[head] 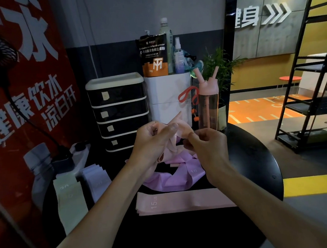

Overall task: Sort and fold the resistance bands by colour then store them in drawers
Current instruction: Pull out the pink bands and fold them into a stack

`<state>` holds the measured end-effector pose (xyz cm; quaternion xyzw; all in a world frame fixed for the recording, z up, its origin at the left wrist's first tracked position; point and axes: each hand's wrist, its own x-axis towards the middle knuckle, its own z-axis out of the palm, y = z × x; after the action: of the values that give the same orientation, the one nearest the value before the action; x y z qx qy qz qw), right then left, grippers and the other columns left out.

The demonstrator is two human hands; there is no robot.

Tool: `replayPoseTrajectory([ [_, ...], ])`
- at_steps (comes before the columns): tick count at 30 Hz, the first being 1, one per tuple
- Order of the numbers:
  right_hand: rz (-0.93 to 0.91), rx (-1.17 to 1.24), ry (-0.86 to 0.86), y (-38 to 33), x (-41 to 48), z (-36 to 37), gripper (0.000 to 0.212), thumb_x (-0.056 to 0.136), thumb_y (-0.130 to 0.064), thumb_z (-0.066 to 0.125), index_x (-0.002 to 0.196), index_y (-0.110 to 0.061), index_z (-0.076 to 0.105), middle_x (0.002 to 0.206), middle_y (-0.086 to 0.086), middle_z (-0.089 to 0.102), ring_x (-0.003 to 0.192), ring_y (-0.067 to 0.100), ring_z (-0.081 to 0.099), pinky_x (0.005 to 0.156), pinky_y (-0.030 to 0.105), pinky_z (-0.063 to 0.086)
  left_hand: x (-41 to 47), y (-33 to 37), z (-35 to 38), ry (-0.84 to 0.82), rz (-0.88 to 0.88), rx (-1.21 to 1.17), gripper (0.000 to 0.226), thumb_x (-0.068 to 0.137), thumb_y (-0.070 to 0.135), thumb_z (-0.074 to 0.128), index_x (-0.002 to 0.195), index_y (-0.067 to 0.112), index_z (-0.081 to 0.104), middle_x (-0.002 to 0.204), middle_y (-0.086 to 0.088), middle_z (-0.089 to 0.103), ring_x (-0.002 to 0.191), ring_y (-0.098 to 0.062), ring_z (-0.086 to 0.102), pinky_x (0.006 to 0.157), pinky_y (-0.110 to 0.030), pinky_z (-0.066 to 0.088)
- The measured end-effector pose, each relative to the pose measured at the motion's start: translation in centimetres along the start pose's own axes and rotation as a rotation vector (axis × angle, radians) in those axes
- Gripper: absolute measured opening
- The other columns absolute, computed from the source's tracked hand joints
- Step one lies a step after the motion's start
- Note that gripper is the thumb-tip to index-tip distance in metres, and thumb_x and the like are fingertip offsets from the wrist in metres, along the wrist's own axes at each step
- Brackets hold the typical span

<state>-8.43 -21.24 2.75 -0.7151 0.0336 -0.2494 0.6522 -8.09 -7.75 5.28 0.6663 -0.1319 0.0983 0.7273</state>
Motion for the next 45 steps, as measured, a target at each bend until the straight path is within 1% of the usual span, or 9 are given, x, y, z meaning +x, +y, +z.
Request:
replayPoseTrajectory([
  [3,-0.051,-0.027,0.013,0.0,0.0,-0.2,0.009,0.084,-0.022,0.075,0.079,-0.018,0.068,0.074,-0.002,0.069,0.073,0.015,0.069,0.065,0.022,0.057,-0.1,0.3,-0.1,0.017,-0.003,0.017,0.037,0.094,0.012,0.065,0.064,0.009,0.044,0.039,0.005,0.047,0.038,-0.004,0.048,0.056,-0.019,0.047],
  [7,-0.092,-0.008,0.021,0.1,-0.2,-0.5,0.012,0.083,-0.011,0.075,0.086,-0.014,0.063,0.081,-0.001,0.069,0.077,0.014,0.069,0.069,0.024,0.059,-0.1,0.8,-0.2,0.048,-0.02,-0.018,0.031,0.095,0.006,0.062,0.069,0.006,0.046,0.039,0.0,0.048,0.036,-0.006,0.053,0.041,-0.016,0.044],
  [12,-0.09,0.091,-0.086,-0.5,-0.8,-0.4,0.028,0.084,0.008,0.066,0.102,-0.014,0.061,0.091,-0.001,0.066,0.086,0.016,0.069,0.076,0.023,0.059,0.7,0.5,-1.3,0.025,-0.013,0.053,0.036,0.091,0.012,0.069,0.064,0.001,0.047,0.043,-0.004,0.046,0.041,-0.011,0.047,0.058,-0.024,0.054],
  [18,-0.087,0.2,-0.261,-1.0,-1.4,-0.9,0.038,0.083,0.019,0.059,0.11,-0.008,0.054,0.092,0.016,0.064,0.079,0.022,0.067,0.071,0.035,0.059,1.4,-0.1,-2.8,-0.006,-0.036,0.114,0.049,0.089,0.018,0.073,0.059,-0.004,0.042,0.06,-0.012,0.049,0.056,-0.023,0.043,0.053,-0.026,0.035],
  [21,-0.117,0.149,-0.282,-0.7,-1.3,-1.4,0.046,0.077,0.027,0.051,0.108,-0.007,0.056,0.095,0.012,0.062,0.078,0.006,0.064,0.066,0.023,0.056,1.8,0.0,-3.7,0.04,-0.021,0.132,0.052,0.093,0.022,0.068,0.075,-0.019,0.043,0.072,-0.016,0.051,0.068,-0.027,0.043,0.061,-0.033,0.037],
  [24,-0.149,0.076,-0.303,-0.3,-0.8,-2.2,0.051,0.075,0.029,0.052,0.107,-0.009,0.061,0.096,-0.004,0.064,0.084,-0.008,0.062,0.068,0.014,0.053,2.4,0.0,-4.7,0.157,-0.015,0.17,0.047,0.095,0.027,0.067,0.065,-0.002,0.044,0.06,-0.013,0.049,0.057,-0.022,0.048,0.059,-0.028,0.046],
  [31,-0.255,-0.065,-0.33,0.5,-0.1,-3.6,0.033,0.087,0.012,0.058,0.087,-0.019,0.071,0.093,-0.006,0.072,0.087,0.003,0.066,0.076,0.016,0.054,3.9,0.2,-7.1,0.327,0.029,0.155,0.047,0.105,0.029,0.049,0.062,0.015,0.036,0.05,-0.003,0.033,0.049,-0.01,0.037,0.045,-0.009,0.036],
  [37,-0.174,-0.108,-0.503,1.2,0.4,-4.7,0.031,0.092,0.009,0.049,0.09,-0.015,0.069,0.101,0.001,0.068,0.101,0.016,0.062,0.09,0.036,0.052,4.6,0.7,-8.3,0.388,-0.128,-0.056,0.035,0.106,0.03,0.037,0.085,0.005,0.05,0.071,0.005,0.046,0.061,-0.005,0.046,0.06,-0.023,0.041],
  [45,-0.086,-0.068,-0.463,1.6,0.6,-5.1,0.015,0.08,-0.002,0.048,0.08,0.003,0.063,0.1,0.011,0.061,0.099,0.023,0.058,0.079,0.037,0.048,3.7,2.0,-7.9,0.33,-0.139,-0.443,0.018,0.085,0.013,0.037,0.068,0.019,0.037,0.062,0.002,0.033,0.055,-0.01,0.031,0.06,-0.024,0.031],
])
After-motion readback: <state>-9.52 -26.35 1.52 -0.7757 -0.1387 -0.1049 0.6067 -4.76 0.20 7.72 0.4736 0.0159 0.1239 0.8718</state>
